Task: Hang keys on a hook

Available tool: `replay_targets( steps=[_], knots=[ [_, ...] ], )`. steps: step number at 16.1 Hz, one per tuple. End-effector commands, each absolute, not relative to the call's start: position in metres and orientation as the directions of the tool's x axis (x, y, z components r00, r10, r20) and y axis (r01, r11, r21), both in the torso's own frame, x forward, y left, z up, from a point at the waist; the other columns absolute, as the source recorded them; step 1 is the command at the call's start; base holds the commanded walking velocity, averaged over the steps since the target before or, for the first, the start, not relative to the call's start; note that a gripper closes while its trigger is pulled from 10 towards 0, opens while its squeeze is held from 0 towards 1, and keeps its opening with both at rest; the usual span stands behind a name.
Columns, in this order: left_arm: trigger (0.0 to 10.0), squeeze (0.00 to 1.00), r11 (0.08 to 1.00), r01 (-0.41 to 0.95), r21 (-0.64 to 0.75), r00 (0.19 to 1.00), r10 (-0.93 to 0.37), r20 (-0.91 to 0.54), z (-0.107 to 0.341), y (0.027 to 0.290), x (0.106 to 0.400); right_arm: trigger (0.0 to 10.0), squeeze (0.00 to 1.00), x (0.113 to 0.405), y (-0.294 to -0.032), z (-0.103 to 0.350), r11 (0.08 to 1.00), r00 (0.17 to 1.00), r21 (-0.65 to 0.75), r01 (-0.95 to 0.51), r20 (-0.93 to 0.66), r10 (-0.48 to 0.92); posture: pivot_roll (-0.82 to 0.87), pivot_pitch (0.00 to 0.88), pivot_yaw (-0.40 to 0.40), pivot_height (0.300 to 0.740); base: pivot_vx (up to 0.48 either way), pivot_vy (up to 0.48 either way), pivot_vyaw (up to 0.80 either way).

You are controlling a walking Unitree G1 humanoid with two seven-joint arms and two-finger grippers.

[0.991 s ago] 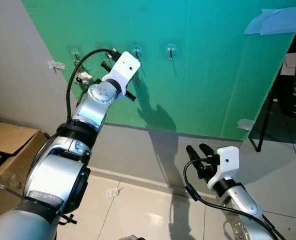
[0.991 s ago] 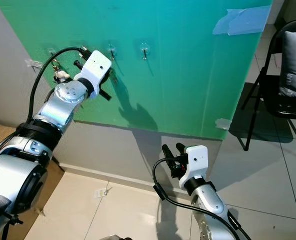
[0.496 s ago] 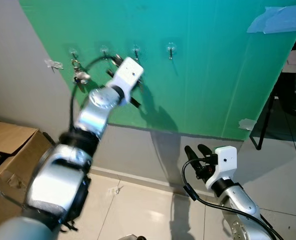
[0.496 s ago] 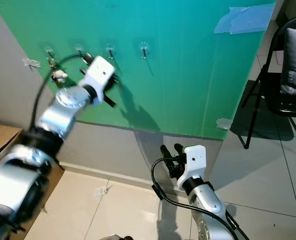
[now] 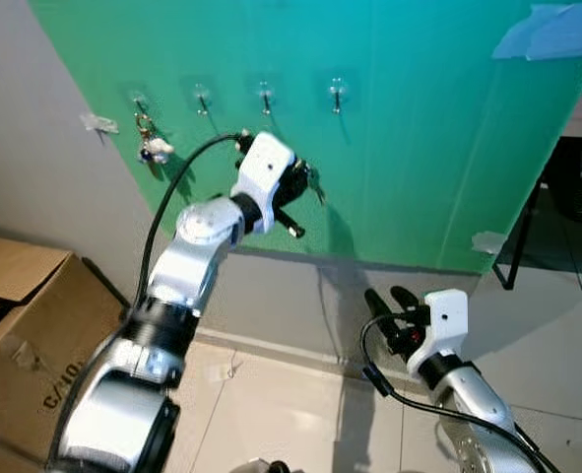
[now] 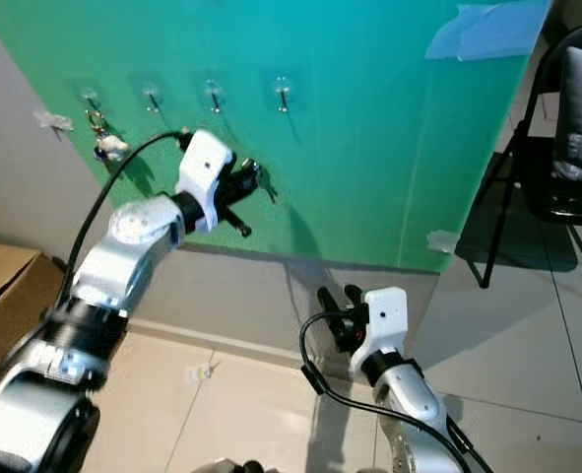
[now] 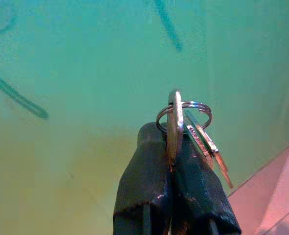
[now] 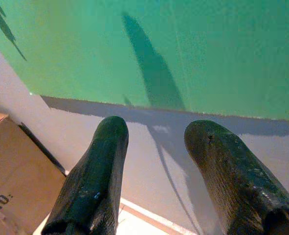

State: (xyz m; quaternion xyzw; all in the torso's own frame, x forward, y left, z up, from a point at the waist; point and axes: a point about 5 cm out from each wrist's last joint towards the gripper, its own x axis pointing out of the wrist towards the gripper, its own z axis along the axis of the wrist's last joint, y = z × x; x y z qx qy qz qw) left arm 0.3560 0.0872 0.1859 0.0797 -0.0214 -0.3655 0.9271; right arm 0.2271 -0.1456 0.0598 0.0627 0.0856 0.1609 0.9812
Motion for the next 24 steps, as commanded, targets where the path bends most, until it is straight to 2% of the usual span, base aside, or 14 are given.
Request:
replay_targets(
  steps=[1,4,6,9,11,14,18,22,24],
  knots=[
    [0.0,0.00,0.741,0.656,0.141,0.745,-0.666,0.037,0.196,0.096,0.356,10.0,0.00,0.229,-0.144,0.059,0.935,0.931,0.169,-0.312,-0.140,0.336,-0.26,0.020,0.178,0.740,0.000,0.000,0.00],
    [0.0,0.00,0.769,0.639,0.017,0.756,-0.631,0.174,0.217,0.108,0.359,10.0,0.00,0.231,-0.146,0.057,0.932,0.927,0.168,-0.321,-0.147,0.346,-0.25,0.019,0.162,0.740,0.000,0.000,0.00],
    [0.0,0.00,0.764,0.645,-0.003,0.747,-0.630,0.210,0.225,0.111,0.363,10.0,0.00,0.233,-0.146,0.057,0.931,0.925,0.168,-0.325,-0.148,0.349,-0.25,0.018,0.154,0.740,0.000,0.000,0.00],
    [0.0,0.00,0.713,0.686,-0.145,0.716,-0.626,0.308,0.239,0.102,0.378,10.0,0.00,0.236,-0.145,0.058,0.927,0.921,0.167,-0.337,-0.145,0.361,-0.26,0.015,0.151,0.740,0.000,0.000,0.00],
    [0.0,0.00,0.691,0.701,-0.174,0.706,-0.638,0.309,0.238,0.093,0.380,10.0,0.00,0.236,-0.144,0.059,0.926,0.921,0.166,-0.339,-0.143,0.363,-0.26,0.015,0.152,0.740,0.000,0.000,0.00],
    [0.0,0.00,0.648,0.682,-0.339,0.731,-0.603,0.319,0.236,0.077,0.394,10.0,0.00,0.235,-0.142,0.060,0.919,0.916,0.174,-0.353,-0.134,0.377,-0.27,0.016,0.158,0.740,0.000,0.000,0.00],
    [0.0,0.00,0.637,0.631,-0.443,0.776,-0.527,0.347,0.239,0.092,0.403,10.0,0.00,0.228,-0.141,0.065,0.887,0.886,0.186,-0.423,-0.121,0.448,-0.27,0.020,0.148,0.740,0.000,0.000,0.00],
    [0.0,0.00,0.613,0.605,-0.509,0.796,-0.486,0.361,0.234,0.102,0.405,10.0,0.00,0.224,-0.143,0.067,0.881,0.878,0.186,-0.435,-0.129,0.461,-0.27,0.024,0.142,0.740,0.000,0.000,0.00],
    [0.0,0.00,0.584,0.564,-0.584,0.824,-0.447,0.349,0.225,0.108,0.405,10.0,0.00,0.223,-0.142,0.068,0.875,0.871,0.189,-0.446,-0.134,0.473,-0.26,0.026,0.141,0.740,0.000,0.000,0.00]
  ],
)
